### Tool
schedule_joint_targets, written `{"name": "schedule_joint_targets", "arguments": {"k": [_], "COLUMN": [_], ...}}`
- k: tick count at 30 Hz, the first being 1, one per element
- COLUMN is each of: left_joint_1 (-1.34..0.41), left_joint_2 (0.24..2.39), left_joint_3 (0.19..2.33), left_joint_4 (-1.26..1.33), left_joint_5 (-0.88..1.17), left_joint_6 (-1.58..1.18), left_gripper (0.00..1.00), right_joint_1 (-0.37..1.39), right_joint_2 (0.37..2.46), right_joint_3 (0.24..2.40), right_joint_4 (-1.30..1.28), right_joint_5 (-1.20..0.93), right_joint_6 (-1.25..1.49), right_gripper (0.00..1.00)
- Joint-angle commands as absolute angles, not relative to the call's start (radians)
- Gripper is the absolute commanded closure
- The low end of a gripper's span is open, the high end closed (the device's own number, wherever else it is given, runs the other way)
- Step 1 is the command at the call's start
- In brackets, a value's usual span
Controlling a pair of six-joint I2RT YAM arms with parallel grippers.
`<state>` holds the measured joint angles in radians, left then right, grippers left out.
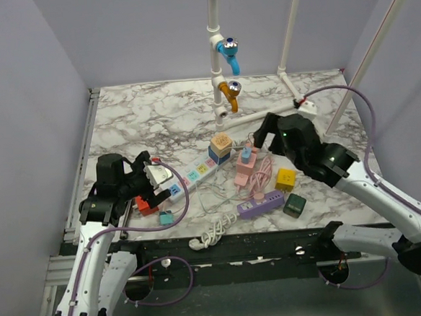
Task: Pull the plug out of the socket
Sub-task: Place the plug at the center of the board.
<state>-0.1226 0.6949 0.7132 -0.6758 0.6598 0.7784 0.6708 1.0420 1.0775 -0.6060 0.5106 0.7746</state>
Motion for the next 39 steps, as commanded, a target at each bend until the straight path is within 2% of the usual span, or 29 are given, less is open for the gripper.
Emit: {"name": "schedule_joint_targets", "arguments": {"k": [1, 5, 12, 19, 27, 39], "left_joint_1": [-0.135, -0.135, -0.136, -0.137, -0.138, -0.137], "left_joint_2": [0.692, 0.679, 0.570, 0.566, 0.547, 0.541], "left_joint_3": [0.715, 0.709, 0.653, 0.672, 0.663, 0.667], "left_joint_4": [-0.662, -0.635, -0.586, -0.619, -0.619, -0.600], "left_joint_5": [0.644, 0.645, 0.708, 0.699, 0.711, 0.714], "left_joint_6": [0.773, 0.737, 0.717, 0.721, 0.712, 0.687], "left_gripper": [0.02, 0.01, 0.01, 0.02, 0.01, 0.02], "right_joint_1": [0.877, 0.986, 0.987, 0.988, 0.987, 0.987], "right_joint_2": [1.152, 1.284, 1.571, 1.762, 1.774, 1.700], "right_joint_3": [1.159, 1.260, 1.423, 1.498, 1.432, 1.275], "right_joint_4": [-0.460, -0.425, -0.440, -0.435, -0.354, -0.332], "right_joint_5": [0.599, 0.612, 0.612, 0.673, 0.765, 0.697], "right_joint_6": [0.531, 0.406, 0.294, 0.238, 0.238, 0.401], "right_gripper": [0.00, 0.00, 0.00, 0.00, 0.00, 0.00]}}
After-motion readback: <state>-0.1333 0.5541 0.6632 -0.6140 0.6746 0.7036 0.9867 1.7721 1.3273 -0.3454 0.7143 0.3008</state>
